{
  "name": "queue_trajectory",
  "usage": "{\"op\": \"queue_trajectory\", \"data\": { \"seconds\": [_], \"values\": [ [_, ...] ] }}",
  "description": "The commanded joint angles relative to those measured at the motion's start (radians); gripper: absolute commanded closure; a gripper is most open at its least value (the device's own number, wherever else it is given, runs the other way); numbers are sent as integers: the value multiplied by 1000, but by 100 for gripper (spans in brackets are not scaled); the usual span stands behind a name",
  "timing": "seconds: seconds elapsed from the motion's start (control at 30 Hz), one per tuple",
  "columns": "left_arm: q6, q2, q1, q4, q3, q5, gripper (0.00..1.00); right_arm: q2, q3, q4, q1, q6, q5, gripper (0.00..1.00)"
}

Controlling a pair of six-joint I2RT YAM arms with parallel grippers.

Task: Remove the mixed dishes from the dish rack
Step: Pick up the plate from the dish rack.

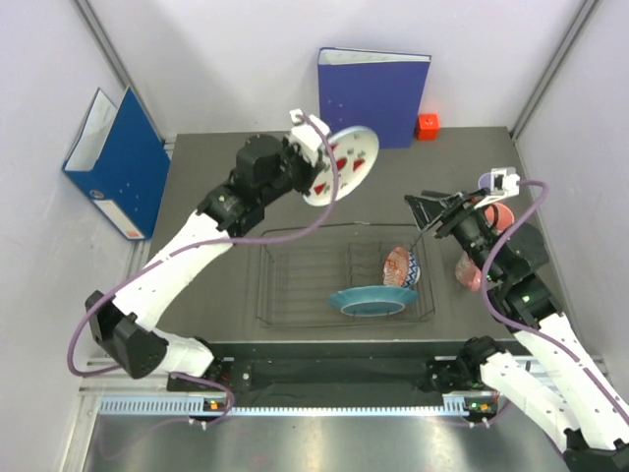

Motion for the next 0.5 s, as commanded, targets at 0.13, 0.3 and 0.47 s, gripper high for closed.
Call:
{"op": "queue_trajectory", "data": {
  "seconds": [0.13,0.3,0.47],
  "values": [
    [-690,39,252,116,214,245,100,56,52,-15,10,-46,11,38],
    [-1183,96,438,569,44,636,100,100,63,23,11,-9,0,31],
    [-1415,116,458,826,-64,702,100,168,85,98,10,31,-45,16]
  ]
}}
